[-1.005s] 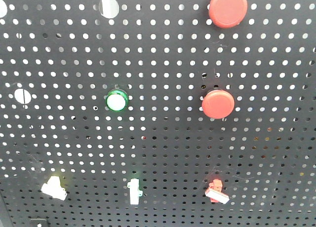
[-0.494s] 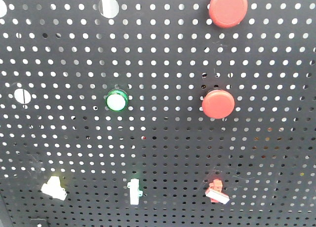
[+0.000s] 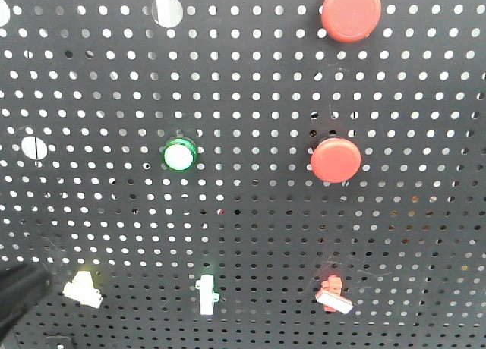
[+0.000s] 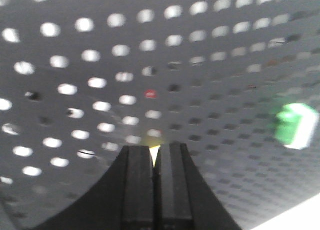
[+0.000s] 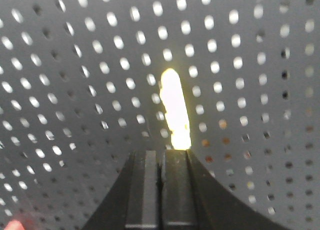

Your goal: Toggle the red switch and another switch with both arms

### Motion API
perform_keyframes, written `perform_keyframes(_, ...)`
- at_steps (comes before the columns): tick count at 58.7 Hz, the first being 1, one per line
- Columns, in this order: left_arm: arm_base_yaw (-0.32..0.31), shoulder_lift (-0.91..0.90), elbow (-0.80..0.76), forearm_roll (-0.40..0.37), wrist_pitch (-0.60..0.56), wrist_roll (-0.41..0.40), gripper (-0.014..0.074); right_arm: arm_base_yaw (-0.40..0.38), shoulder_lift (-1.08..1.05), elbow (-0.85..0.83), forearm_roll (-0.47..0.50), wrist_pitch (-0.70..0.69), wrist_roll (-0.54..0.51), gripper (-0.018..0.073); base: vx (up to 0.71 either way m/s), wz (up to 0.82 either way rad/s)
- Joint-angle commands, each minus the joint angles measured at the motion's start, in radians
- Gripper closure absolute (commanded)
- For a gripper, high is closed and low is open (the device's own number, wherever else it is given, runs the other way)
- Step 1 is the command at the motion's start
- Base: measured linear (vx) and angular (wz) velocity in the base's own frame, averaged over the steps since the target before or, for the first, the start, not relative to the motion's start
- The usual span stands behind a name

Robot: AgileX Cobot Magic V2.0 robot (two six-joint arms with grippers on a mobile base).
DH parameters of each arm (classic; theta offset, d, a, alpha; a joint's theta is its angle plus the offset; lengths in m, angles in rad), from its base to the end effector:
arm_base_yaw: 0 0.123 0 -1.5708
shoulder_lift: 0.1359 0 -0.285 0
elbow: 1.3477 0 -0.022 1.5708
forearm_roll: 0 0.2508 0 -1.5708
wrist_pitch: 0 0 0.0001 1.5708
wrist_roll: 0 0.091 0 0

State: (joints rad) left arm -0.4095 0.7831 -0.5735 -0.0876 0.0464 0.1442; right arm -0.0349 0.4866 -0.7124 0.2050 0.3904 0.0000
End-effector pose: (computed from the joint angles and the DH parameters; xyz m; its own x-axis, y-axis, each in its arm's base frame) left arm 0.1543 -0.0674 0.3254 -0.1309 0.1186 -0.9843 0.4099 0.9105 0.0552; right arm 0.0910 0.0039 0.3809 -0.0767 0.1910 -0.9786 -0.0285 0.9807 0.1937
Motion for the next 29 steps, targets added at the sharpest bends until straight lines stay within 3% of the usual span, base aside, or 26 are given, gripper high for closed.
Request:
perform_keyframes(1, 0.002, 0.024, -0.035, 0.002, -0.093, 0.010, 0.0594, -0.007, 0.015, -0.030, -0.006, -0.064, -0.014, 0.0566, 0.00, 0.00)
perform_keyframes(29, 0.011, 0.162, -0.036, 0.013, -0.117, 0.001, 0.0594, -0.007, 0.015, -0.030, -0.006, -0.060, -0.016, 0.0566, 0.00, 0.00)
